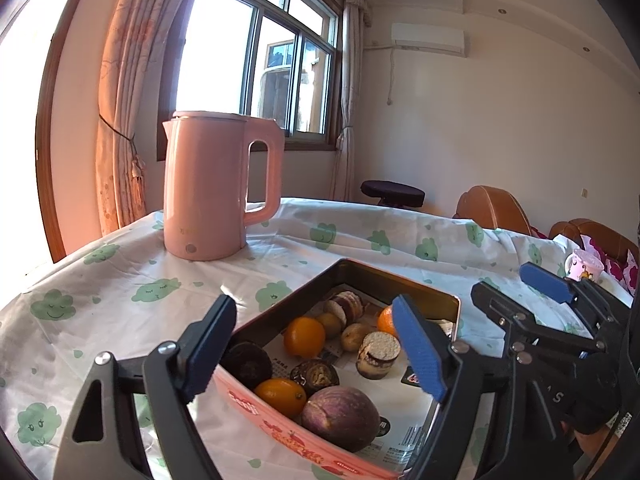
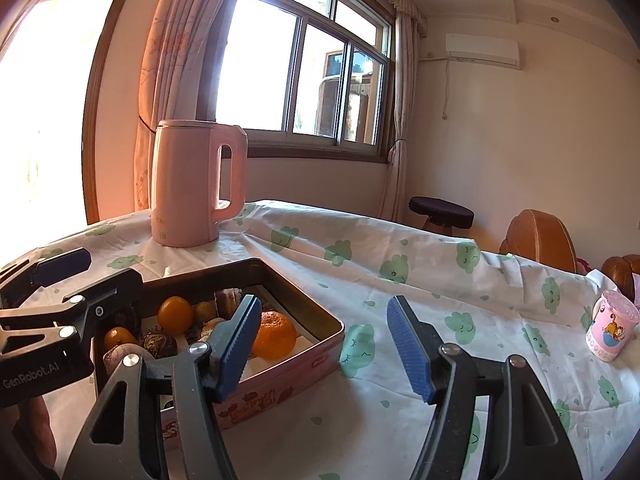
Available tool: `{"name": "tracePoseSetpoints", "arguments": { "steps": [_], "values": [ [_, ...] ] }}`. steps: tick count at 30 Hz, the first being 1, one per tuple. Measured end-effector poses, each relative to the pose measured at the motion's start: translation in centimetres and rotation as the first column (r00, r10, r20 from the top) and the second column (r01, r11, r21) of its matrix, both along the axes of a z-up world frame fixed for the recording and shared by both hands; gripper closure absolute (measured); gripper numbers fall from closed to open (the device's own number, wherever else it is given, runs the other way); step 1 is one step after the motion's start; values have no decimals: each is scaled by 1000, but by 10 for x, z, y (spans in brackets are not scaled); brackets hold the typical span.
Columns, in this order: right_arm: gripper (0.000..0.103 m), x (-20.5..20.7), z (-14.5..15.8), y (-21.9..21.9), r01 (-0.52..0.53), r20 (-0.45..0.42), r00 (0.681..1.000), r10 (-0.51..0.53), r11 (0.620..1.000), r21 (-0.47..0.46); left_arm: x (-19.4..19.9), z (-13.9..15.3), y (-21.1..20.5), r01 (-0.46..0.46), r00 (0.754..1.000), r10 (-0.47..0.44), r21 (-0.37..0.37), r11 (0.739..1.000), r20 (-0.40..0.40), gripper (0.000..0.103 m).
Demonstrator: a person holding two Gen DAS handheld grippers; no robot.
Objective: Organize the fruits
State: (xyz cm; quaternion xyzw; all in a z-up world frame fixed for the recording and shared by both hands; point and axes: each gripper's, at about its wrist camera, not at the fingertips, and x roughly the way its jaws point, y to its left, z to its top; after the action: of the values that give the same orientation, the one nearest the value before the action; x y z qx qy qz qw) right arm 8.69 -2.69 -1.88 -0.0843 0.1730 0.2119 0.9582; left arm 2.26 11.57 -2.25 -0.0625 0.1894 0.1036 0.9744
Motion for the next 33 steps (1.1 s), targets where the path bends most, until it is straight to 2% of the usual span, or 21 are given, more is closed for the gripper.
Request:
{"name": "tracePoseSetpoints", "arguments": {
  "steps": [6,10,15,20,33],
  "values": [
    [35,-2,0,-2,4,9,1000,-4,1000,6,-1,0,2,-1,1000,1,-6,1000,7,17],
    [32,-2,0,-4,8,10,1000,-8,1000,12,-2,1,2,-7,1000,7,-6,1000,12,11],
    [31,-3,1,-3,9,15,1000,-9,1000,11,-3,1,1,-7,1000,7,0,1000,15,11],
    [25,-4,1,-4,14,19,1000,-14,1000,14,-3,1,1,-10,1000,10,-1,1000,18,7],
    [24,-4,2,-6,22,23,999,-23,1000,21,-5,3,0,-24,999,23,19,1000,33,0]
  ]
}}
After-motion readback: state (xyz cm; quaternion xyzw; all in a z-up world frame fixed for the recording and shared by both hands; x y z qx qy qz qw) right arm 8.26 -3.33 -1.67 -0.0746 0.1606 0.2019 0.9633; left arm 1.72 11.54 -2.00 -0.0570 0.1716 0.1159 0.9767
